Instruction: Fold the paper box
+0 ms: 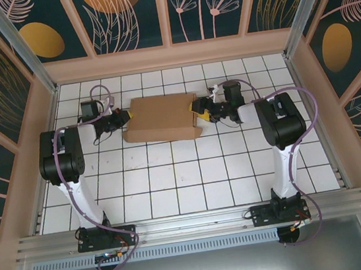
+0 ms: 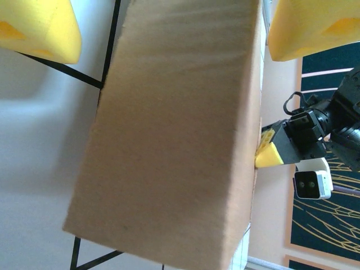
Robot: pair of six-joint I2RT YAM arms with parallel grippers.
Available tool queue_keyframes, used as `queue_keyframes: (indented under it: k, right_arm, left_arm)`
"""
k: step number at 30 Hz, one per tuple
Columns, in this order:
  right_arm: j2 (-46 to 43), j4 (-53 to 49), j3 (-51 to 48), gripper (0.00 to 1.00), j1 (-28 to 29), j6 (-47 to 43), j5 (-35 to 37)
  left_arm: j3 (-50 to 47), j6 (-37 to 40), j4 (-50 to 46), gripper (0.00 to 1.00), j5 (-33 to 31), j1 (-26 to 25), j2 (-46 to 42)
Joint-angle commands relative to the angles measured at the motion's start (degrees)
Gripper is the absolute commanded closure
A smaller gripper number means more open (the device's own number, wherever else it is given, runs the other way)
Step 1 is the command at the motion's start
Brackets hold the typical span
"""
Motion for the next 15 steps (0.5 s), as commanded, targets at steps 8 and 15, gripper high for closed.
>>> queue_keyframes:
  k: [8, 15]
  right_arm:
    - [4.9, -2.9, 5.1, 0.18, 4.7, 5.8, -3.4]
    - [0.0, 11.8, -1.2, 0.52, 3.7, 18.8, -4.5]
  left_arm:
    - [-2.3, 0.2, -8.5, 1.0, -5.0, 0.8, 4.9]
    - [-2.5, -1.4, -7.3, 0.7, -5.6, -0.4, -2.5]
